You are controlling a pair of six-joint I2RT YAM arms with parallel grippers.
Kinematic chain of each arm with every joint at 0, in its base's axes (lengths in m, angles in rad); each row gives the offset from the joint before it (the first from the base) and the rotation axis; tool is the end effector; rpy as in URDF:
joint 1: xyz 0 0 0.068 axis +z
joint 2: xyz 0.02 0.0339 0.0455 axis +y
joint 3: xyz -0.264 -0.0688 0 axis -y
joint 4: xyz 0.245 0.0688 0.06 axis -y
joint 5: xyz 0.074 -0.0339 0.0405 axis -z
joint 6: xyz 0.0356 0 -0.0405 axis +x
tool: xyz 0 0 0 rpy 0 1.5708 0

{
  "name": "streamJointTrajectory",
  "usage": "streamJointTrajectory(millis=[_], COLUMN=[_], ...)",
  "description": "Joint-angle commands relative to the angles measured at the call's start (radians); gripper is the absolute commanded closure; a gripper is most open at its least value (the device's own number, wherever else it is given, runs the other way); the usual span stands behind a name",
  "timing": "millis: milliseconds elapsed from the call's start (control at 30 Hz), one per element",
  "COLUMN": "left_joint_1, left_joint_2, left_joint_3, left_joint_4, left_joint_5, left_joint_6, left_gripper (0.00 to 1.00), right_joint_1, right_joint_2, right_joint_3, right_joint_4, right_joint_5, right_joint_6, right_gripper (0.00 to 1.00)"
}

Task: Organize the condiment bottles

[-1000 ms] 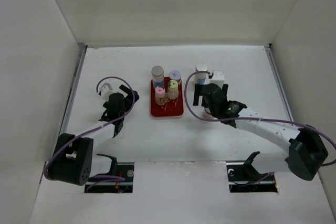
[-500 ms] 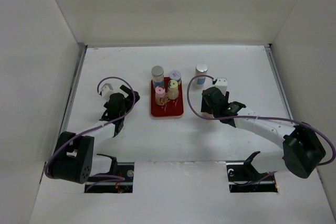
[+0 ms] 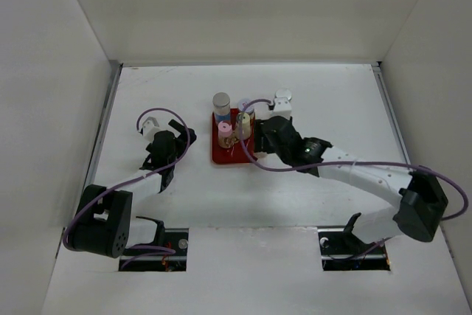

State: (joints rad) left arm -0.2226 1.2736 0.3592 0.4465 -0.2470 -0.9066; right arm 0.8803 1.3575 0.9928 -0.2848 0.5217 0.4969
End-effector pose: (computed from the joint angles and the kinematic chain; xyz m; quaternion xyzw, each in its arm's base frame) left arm 0.2327 -0.0437 0.1595 -0.3443 0.7747 -0.1896 0.4954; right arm 0.2034 0.2184 0.2768 -0.0524 0.8715 0.0945 0.4784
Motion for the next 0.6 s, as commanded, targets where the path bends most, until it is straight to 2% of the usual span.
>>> streamJointTrajectory(millis=[0,267,567], left_joint_1=[0.013,0.013,0.013], left_joint_2=[-0.013,-0.016,-0.020], left_joint_3=[0.004,0.001,0.001], left_joint_4=[0.054,0.054,0.054], left_joint_5=[0.012,0.012,0.012], left_joint_6=[-0.009,-0.009,-0.011], left_gripper=[0.00,0.00,0.00], right_joint_1=[0.059,0.073,0.095], right_joint_2=[0.101,0.301,0.428], right_joint_3=[0.130,0.277,0.317], right_joint_4=[0.200,0.292,0.380], right_joint_5=[-0.060,-0.132,-0.086], right_joint_6=[-0.017,-0.029,-0.054], right_gripper=[0.53,0.54,0.53])
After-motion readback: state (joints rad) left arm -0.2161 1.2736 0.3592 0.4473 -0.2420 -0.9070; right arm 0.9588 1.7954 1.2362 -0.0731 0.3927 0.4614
